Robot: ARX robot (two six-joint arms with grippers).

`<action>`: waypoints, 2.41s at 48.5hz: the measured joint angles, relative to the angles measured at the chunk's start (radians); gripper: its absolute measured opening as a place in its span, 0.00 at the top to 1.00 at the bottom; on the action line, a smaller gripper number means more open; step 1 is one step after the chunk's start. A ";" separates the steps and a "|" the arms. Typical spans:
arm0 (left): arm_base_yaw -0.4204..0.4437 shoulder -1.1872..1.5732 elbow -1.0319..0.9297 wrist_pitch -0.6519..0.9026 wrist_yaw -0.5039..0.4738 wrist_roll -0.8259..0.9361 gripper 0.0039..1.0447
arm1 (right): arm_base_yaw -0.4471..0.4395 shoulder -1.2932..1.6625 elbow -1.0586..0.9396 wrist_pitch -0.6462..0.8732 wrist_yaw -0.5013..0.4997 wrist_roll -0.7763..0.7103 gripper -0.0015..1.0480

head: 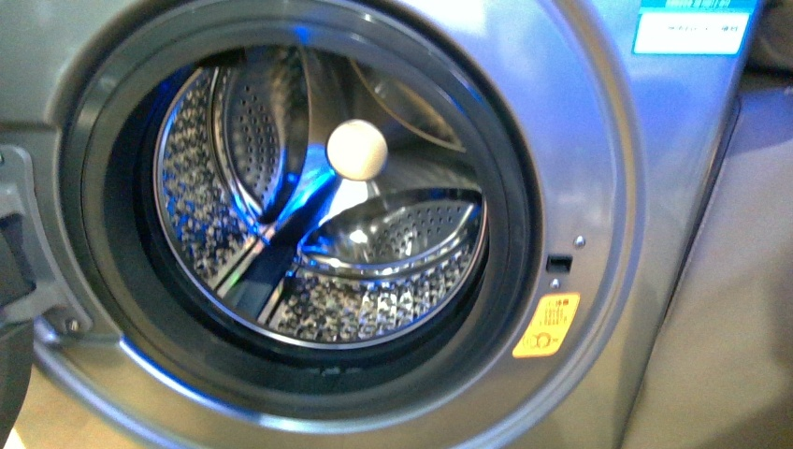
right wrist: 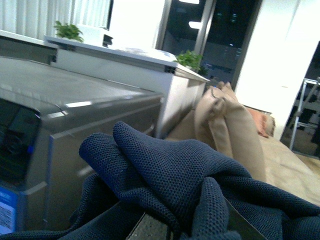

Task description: Put clothes into washing machine

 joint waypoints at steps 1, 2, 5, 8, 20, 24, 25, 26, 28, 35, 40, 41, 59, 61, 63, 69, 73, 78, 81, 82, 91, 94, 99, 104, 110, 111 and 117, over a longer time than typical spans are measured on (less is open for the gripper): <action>0.000 0.000 0.000 0.000 0.000 0.000 0.06 | 0.035 -0.008 0.031 -0.044 0.011 -0.009 0.94; 0.000 0.000 0.000 0.000 0.000 0.000 0.06 | 0.067 -0.013 0.057 -0.082 0.026 -0.017 0.94; 0.000 0.000 0.000 0.000 0.000 0.000 0.06 | 0.177 -0.020 0.144 -0.216 0.088 -0.074 0.94; 0.000 0.000 0.000 0.000 0.000 0.000 0.06 | 0.273 -0.020 0.209 -0.322 0.145 -0.130 0.94; 0.000 0.000 0.000 0.000 0.000 0.000 0.06 | 0.657 0.051 0.455 -0.612 0.396 -0.266 0.94; 0.000 0.000 0.000 0.000 0.000 0.000 0.06 | 0.763 0.071 0.506 -0.657 0.450 -0.285 0.94; 0.000 0.000 0.000 0.000 0.000 0.000 0.06 | 0.790 0.075 0.517 -0.668 0.462 -0.289 0.94; 0.000 0.000 0.000 0.000 0.000 0.000 0.06 | 0.816 0.079 0.528 -0.677 0.474 -0.292 0.94; 0.000 0.000 0.000 0.000 0.000 0.000 0.06 | 0.868 0.086 0.545 -0.692 0.497 -0.301 0.94; 0.000 0.000 0.000 0.000 0.000 0.000 0.06 | 1.051 0.112 0.582 -0.724 0.580 -0.342 0.94; 0.000 0.000 0.000 0.000 0.000 0.000 0.06 | 1.115 0.130 0.592 -0.728 0.584 -0.355 0.94; 0.000 0.000 0.000 0.000 0.000 0.000 0.06 | 1.121 0.135 0.594 -0.728 0.582 -0.355 0.94; 0.000 0.000 0.000 0.000 0.000 0.000 0.06 | 1.132 0.145 0.596 -0.713 0.571 -0.347 0.94; 0.000 0.000 0.000 0.000 0.000 0.000 0.06 | 1.132 0.145 0.596 -0.713 0.572 -0.347 0.94; 0.000 0.000 0.000 0.000 0.000 0.000 0.06 | 1.131 0.145 0.596 -0.713 0.572 -0.347 0.94; 0.000 0.000 0.000 0.000 0.000 0.000 0.06 | 1.131 0.145 0.596 -0.713 0.576 -0.347 0.94; 0.000 0.000 0.000 0.000 0.000 0.000 0.06 | 1.131 0.145 0.596 -0.713 0.576 -0.347 0.94; 0.000 0.000 0.000 0.000 0.000 0.000 0.06 | 1.131 0.145 0.596 -0.713 0.576 -0.347 0.94; 0.011 0.004 -0.002 0.010 0.020 -0.011 0.06 | 1.131 0.145 0.596 -0.713 0.576 -0.347 0.94; 0.048 0.025 -0.005 0.073 0.145 -0.059 0.06 | 1.131 0.145 0.596 -0.713 0.575 -0.347 0.94; 0.303 0.281 0.018 0.533 0.673 -0.374 0.06 | 1.131 0.145 0.596 -0.713 0.575 -0.347 0.94; 0.305 0.338 0.080 0.579 0.702 -0.422 0.06 | 1.131 0.145 0.596 -0.713 0.575 -0.347 0.94; 0.275 0.379 0.182 0.597 0.707 -0.444 0.06 | 1.131 0.145 0.596 -0.713 0.575 -0.347 0.94; 0.201 0.419 0.300 0.586 0.667 -0.426 0.06 | 1.131 0.145 0.596 -0.713 0.575 -0.347 0.94; 0.075 0.465 0.428 0.541 0.588 -0.373 0.06 | 1.131 0.145 0.596 -0.713 0.575 -0.347 0.94; 0.047 0.474 0.451 0.534 0.574 -0.360 0.06 | 1.131 0.145 0.596 -0.713 0.575 -0.347 0.94; -0.123 0.547 0.578 0.515 0.513 -0.277 0.06 | 1.131 0.145 0.596 -0.713 0.575 -0.347 0.94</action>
